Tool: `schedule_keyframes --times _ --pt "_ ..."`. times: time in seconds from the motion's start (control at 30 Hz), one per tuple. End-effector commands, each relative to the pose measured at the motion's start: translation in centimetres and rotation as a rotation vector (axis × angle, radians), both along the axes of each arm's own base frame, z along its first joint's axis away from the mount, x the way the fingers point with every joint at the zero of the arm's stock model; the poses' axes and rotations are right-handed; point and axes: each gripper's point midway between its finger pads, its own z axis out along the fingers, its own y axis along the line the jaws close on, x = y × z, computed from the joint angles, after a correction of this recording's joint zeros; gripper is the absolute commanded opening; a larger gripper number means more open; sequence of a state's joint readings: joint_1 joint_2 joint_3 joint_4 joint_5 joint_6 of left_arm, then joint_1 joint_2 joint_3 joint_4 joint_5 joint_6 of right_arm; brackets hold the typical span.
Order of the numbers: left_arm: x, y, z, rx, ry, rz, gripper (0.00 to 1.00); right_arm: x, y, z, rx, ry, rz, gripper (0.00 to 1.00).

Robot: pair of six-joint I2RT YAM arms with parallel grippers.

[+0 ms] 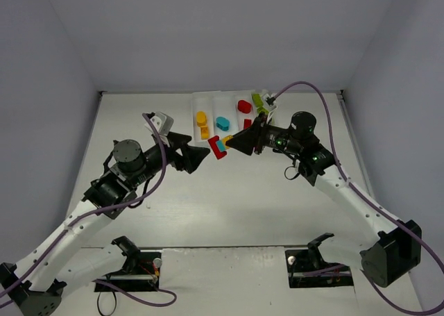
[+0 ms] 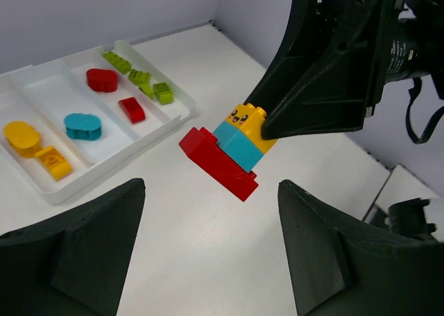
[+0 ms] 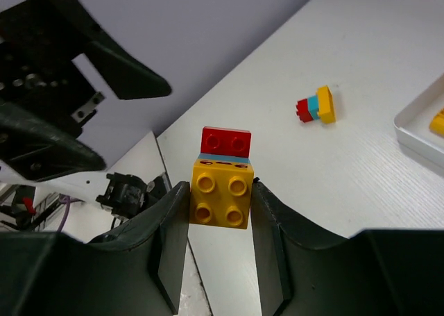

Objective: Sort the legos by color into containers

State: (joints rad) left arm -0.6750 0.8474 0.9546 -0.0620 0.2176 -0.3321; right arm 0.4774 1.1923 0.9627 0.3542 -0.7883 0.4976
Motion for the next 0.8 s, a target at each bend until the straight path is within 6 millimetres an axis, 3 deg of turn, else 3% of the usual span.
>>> schedule_keyframes --times 0.0,0.17,0.53,0.77 --pt "0.5 -1.1 3.9 -0.174 -0.036 -0.075 0.71 -2.2 -0.3 7.1 0.111 -0.273 0.105 0.00" --pt "0.9 -1.5 4.8 -0.272 -0.034 -0.178 0.71 -2.2 -0.8 8.0 0.112 -0.312 0.125 0.00" --pt "-0.9 -3.4 5.8 -0.286 -0.130 -0.408 0.71 -2.6 -0.9 9.6 0.146 -0.360 0.201 0.00" --pt "-0.5 -4.3 5.6 -0.272 -0.135 -0.455 0.71 -3.2 -0.7 9.8 0.163 -0.364 0.248 0.00"
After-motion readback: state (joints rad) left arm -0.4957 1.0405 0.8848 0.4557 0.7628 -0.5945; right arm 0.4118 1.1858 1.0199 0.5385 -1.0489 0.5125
